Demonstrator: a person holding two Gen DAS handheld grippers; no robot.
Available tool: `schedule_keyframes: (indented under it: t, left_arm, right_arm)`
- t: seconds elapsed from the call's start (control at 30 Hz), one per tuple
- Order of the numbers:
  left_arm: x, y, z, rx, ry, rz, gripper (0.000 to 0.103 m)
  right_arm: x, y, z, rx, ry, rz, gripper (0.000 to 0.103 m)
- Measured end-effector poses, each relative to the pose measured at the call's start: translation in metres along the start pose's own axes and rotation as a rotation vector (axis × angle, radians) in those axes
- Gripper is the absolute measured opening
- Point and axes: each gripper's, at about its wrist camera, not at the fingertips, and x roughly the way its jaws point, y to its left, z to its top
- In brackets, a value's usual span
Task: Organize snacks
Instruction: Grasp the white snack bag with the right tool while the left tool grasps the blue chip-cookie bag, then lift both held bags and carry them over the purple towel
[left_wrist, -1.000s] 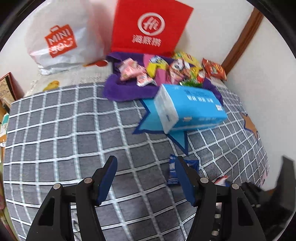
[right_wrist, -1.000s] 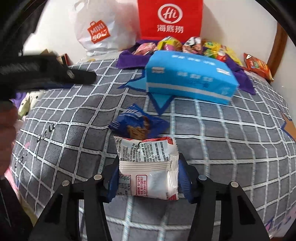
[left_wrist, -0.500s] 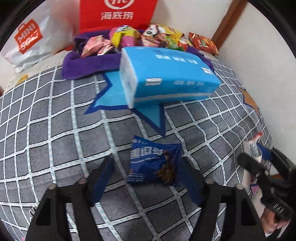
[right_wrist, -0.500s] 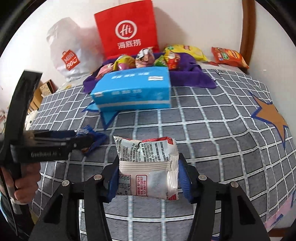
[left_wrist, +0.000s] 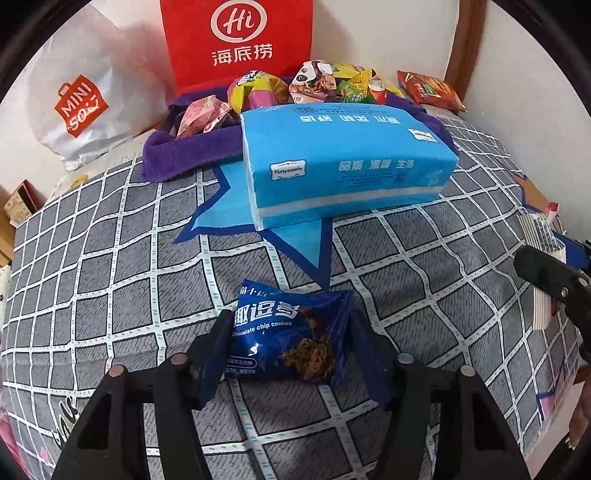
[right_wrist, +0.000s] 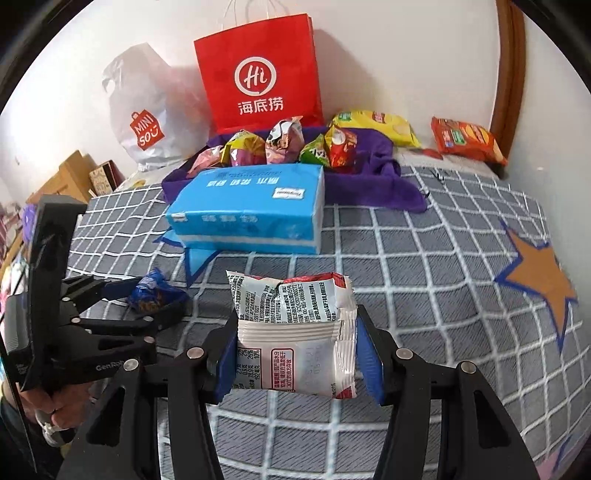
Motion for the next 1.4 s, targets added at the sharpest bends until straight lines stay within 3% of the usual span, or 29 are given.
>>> schedule_keyframes:
  t: [0.13,0.53,0.73,1.13,1.4]
  left_arm:
    - [0.001,-0.006,0.002,-0.005,0.0,0.005,0.048]
    - [-0.005,0.0,0.005,-0.096,0.004,-0.004,0.044]
    - [-0.012,0.001,0.009,-0.14,-0.007,-0.042,0.044]
    - [-0.032,0.004,0.011,-0.165,-0.011,-0.105,0.044]
    - [-0.052,0.003,0.026,-0.117,-0.033,-0.158,0.044]
  right_arm:
    - [0.008,-0.009,0.006,-0.005,0.019,0.026,0.055]
    - [0.023,-0.009,0.013,-0.061,0.052,0.077,0.055]
    - [0.025,-0.006,0.015,-0.082,0.061,0.09,0.055]
    - [0.01,-0.005,0.015,-0.062,0.041,0.071,0.055]
    - [-0.013,-0.004,0.022,-0.025,-0.005,0.029,0.055]
